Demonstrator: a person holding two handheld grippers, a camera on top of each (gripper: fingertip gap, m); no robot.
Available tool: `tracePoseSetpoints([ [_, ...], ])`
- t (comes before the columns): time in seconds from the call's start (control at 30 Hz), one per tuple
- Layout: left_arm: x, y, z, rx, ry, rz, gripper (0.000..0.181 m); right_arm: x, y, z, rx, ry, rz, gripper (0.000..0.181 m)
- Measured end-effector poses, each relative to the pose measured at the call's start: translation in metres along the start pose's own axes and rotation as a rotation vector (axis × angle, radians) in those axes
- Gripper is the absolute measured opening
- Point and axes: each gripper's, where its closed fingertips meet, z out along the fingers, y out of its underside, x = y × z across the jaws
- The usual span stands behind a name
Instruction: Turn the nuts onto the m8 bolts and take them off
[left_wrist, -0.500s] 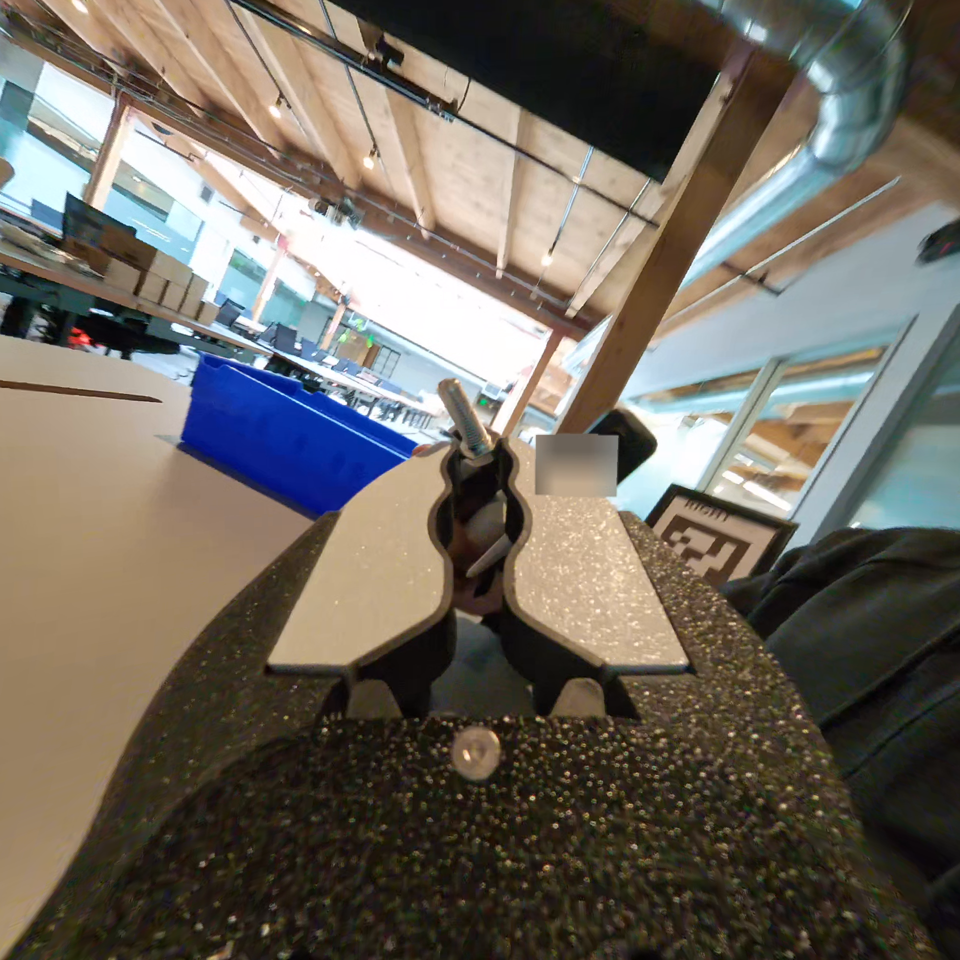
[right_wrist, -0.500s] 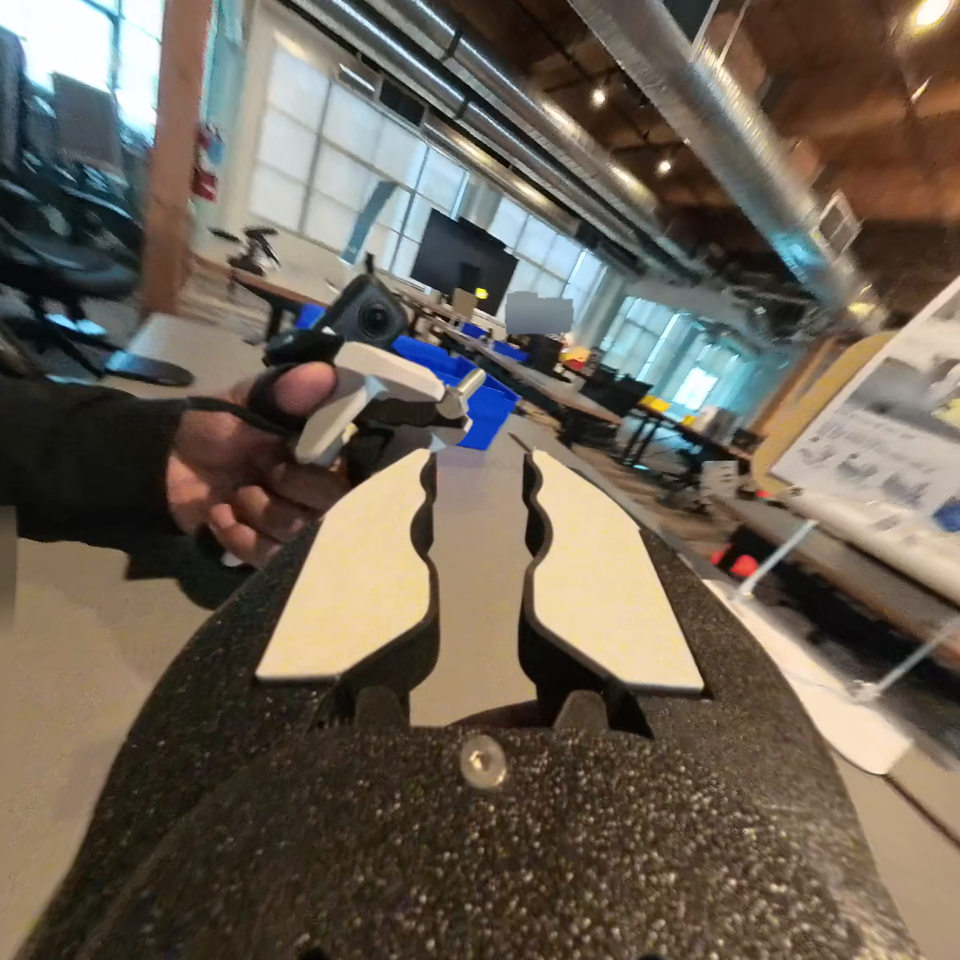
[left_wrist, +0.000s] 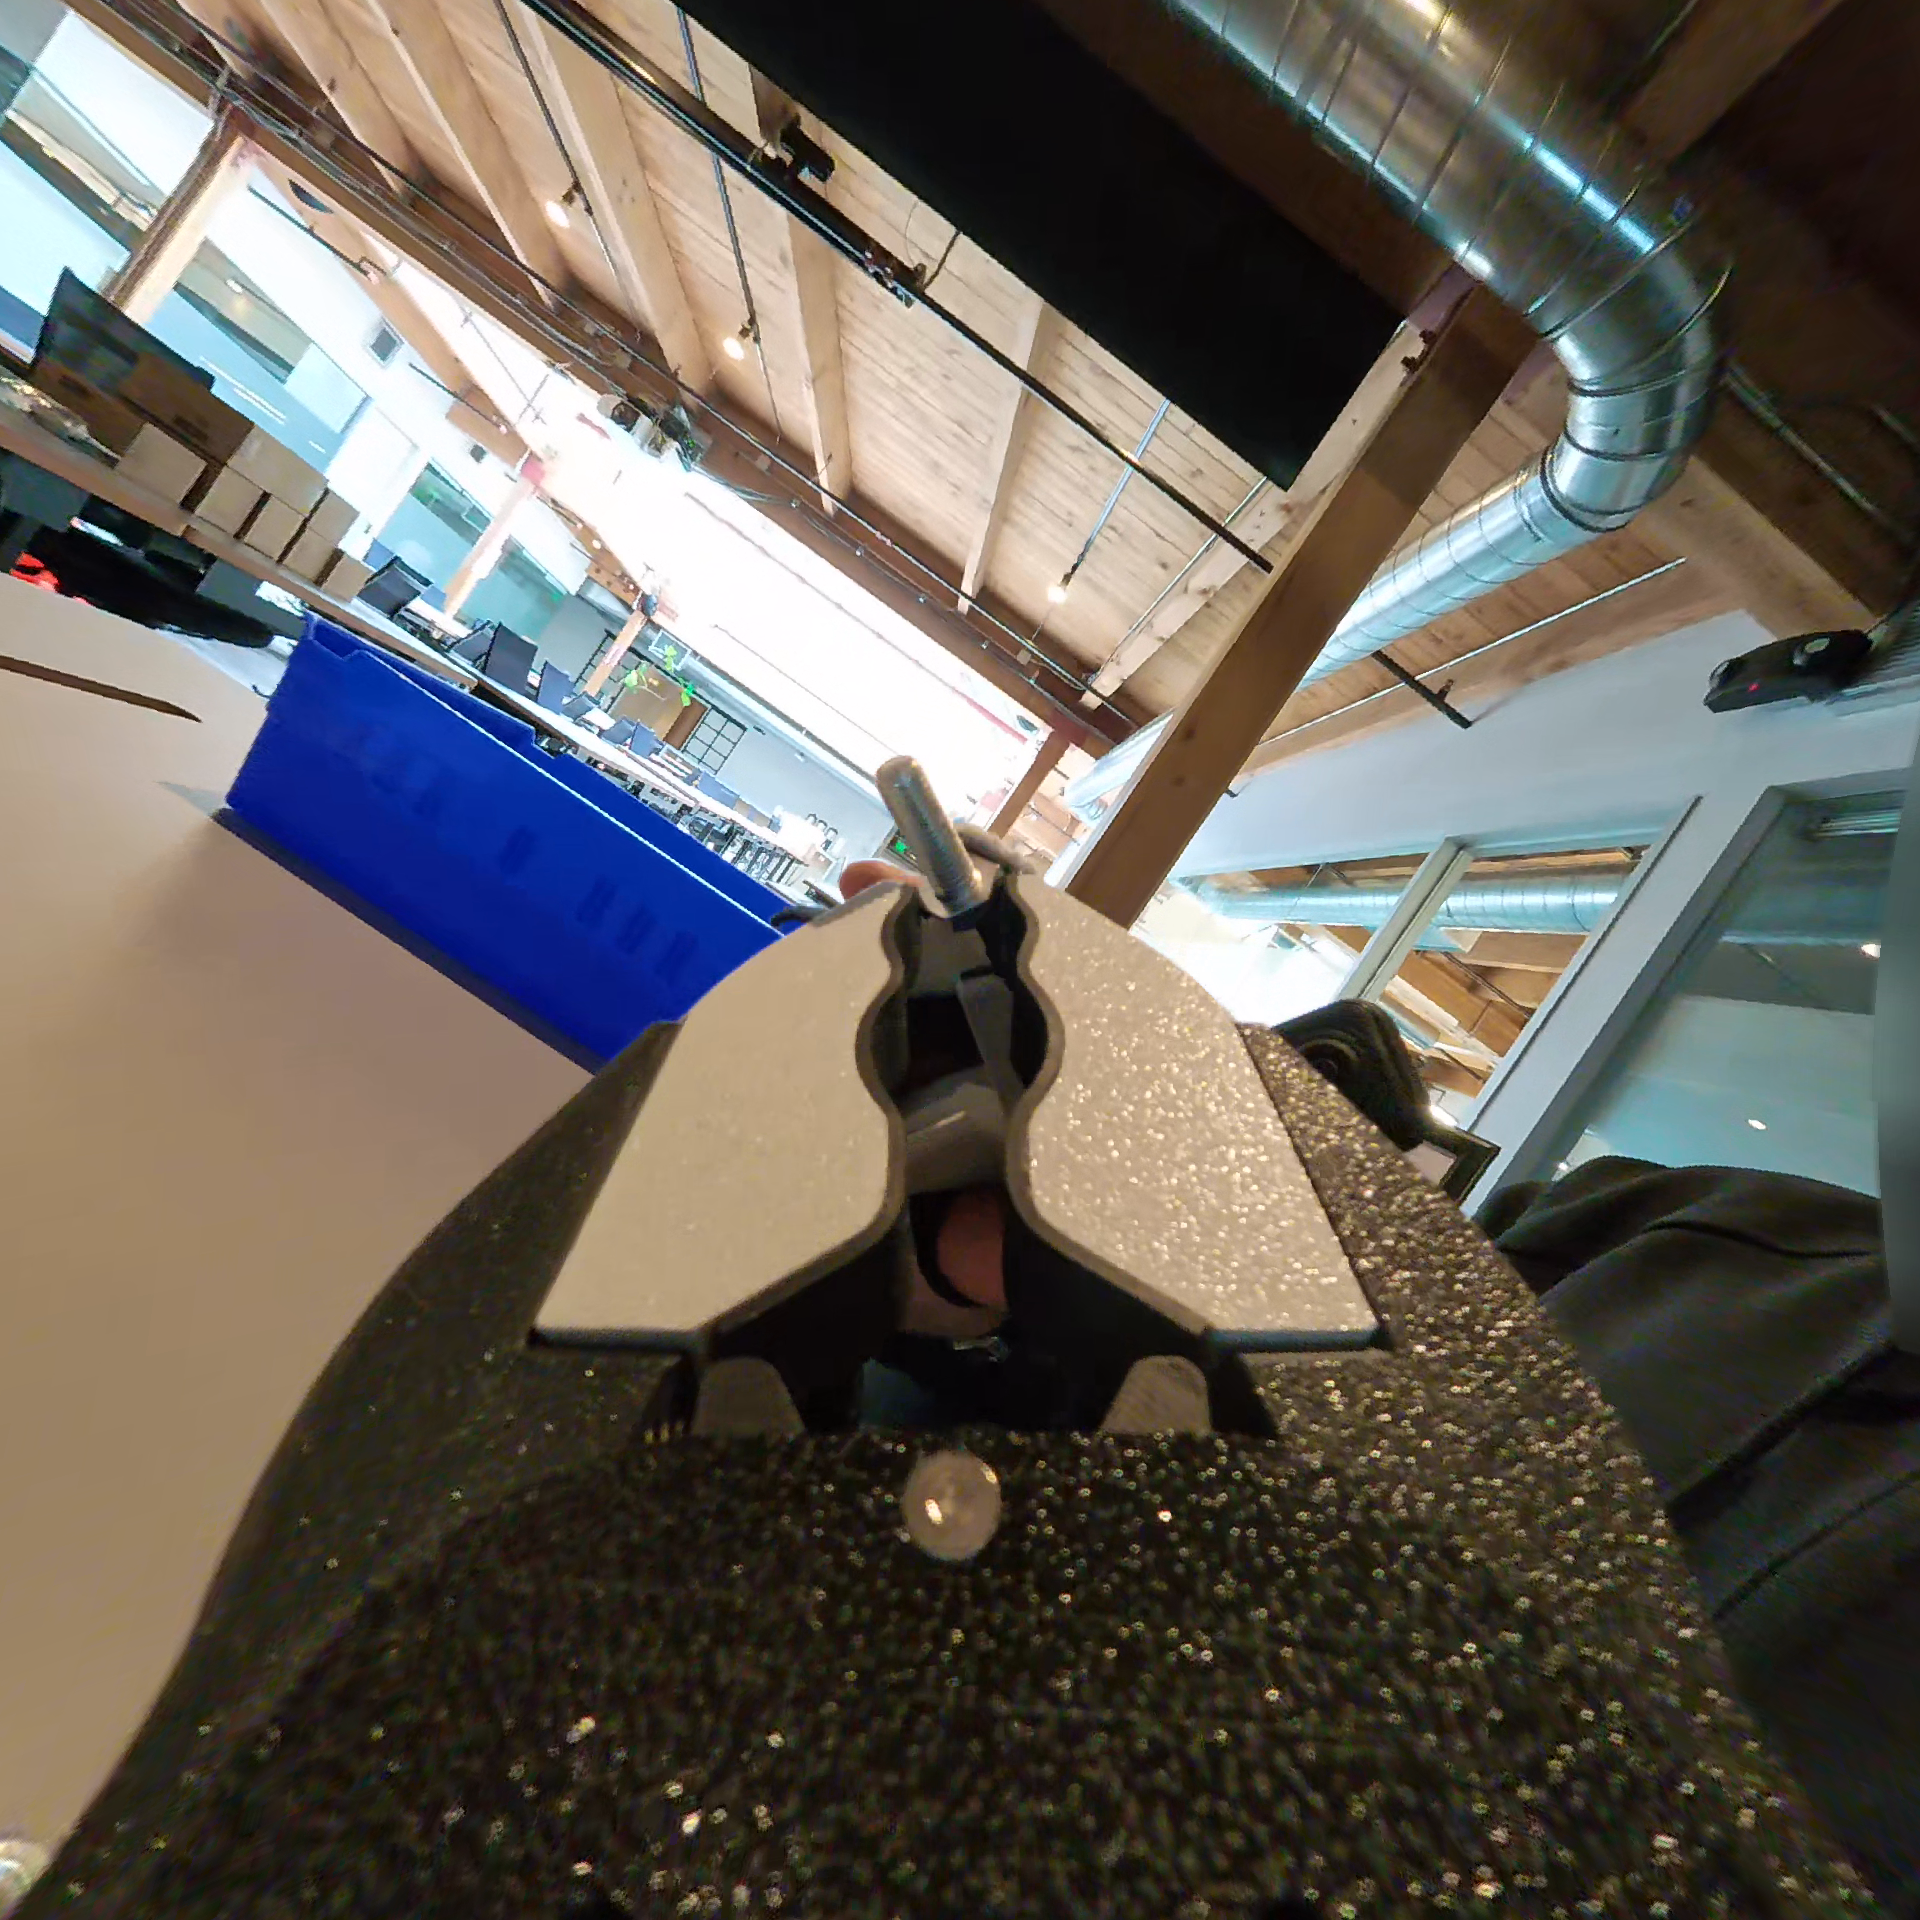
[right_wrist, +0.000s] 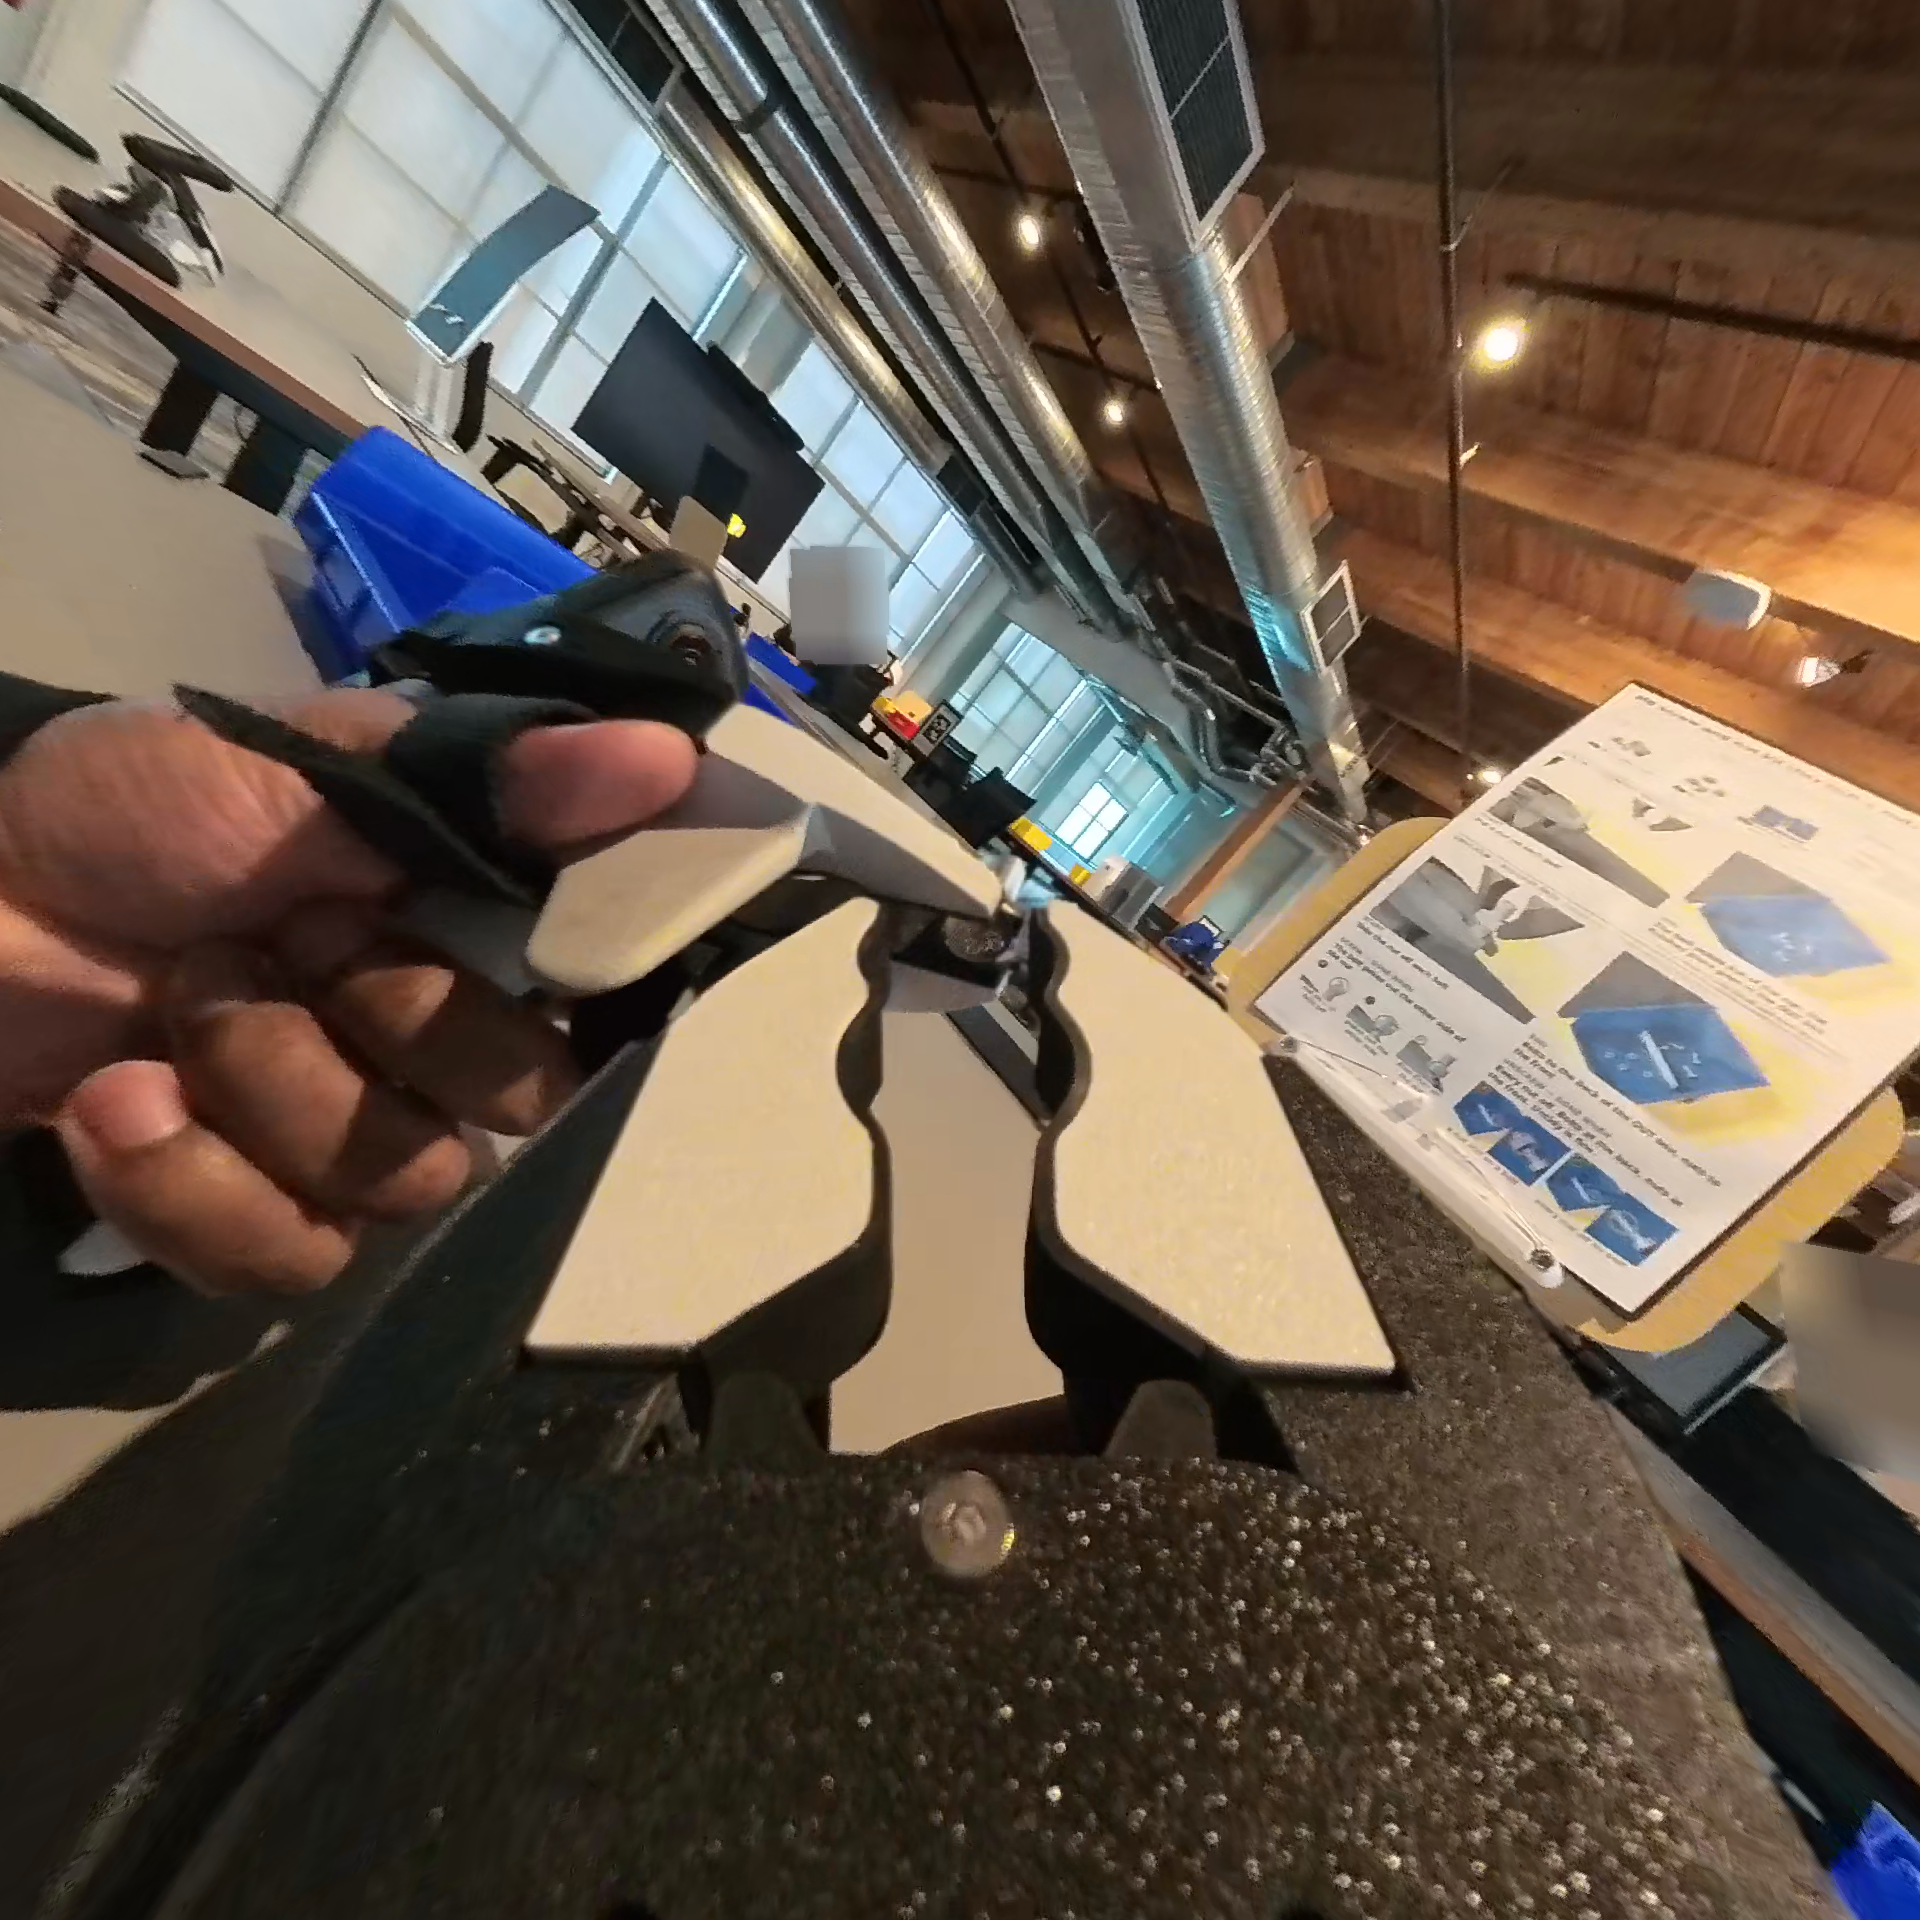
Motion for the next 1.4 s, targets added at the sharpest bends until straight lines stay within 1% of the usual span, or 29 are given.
tracePoseSetpoints([
  [0.17,-0.001,0.001,0.001,-0.007,-0.01,0.011,0.014,0.002,0.002,0.0,-0.007,0.014,0.006,0.023],
  [0.33,-0.002,0.002,0.001,-0.023,-0.037,0.058,0.014,0.002,0.003,0.0,-0.014,0.018,0.004,0.021],
  [0.53,0.002,0.006,0.002,-0.045,-0.007,0.034,0.014,0.003,0.003,-0.001,-0.012,0.013,-0.005,0.016],
  [0.77,0.006,0.007,0.002,-0.065,-0.01,0.089,0.015,0.002,-0.001,-0.004,0.004,-0.028,0.021,0.014],
  [0.93,0.014,-0.002,-0.003,-0.031,0.026,0.091,0.025,0.009,-0.005,-0.008,0.033,-0.034,0.071,0.014],
  [1.0,0.013,-0.01,-0.007,0.0,0.012,0.094,0.027,0.01,-0.008,-0.011,0.06,-0.069,0.116,0.014],
  [1.1,0.011,-0.013,-0.01,0.008,-0.011,0.117,0.027,0.001,-0.011,-0.015,0.092,-0.182,0.2,0.015],
  [1.27,0.012,-0.004,-0.007,-0.056,-0.042,0.208,0.023,-0.007,-0.009,-0.016,0.09,-0.253,0.216,0.015],
  [1.4,0.011,-0.003,-0.008,-0.074,-0.08,0.289,0.009,-0.01,-0.004,-0.015,0.061,-0.264,0.196,0.015],
])
